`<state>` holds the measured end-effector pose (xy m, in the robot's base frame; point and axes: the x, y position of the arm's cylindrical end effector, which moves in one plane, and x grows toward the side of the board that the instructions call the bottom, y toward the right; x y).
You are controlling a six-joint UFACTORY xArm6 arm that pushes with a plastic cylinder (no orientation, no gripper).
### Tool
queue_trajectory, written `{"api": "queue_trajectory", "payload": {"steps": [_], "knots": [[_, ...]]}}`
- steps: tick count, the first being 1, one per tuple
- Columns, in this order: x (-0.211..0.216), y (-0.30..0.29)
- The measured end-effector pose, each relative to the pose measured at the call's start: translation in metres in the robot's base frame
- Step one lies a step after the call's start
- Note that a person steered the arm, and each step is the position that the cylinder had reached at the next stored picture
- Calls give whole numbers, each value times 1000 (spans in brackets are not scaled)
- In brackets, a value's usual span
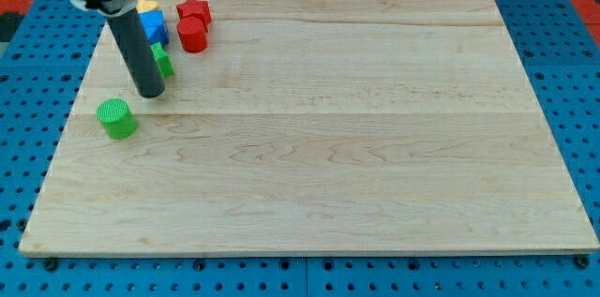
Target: Move the green circle vertical to the yellow hexagon
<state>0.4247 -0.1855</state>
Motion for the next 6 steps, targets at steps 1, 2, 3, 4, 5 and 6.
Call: {"api": "queue_trajectory", "payload": {"steps": [1,2,3,4,5,6], "knots": [[89,56],[181,97],[180,65],[105,3],[31,-37],[14,-42]]}}
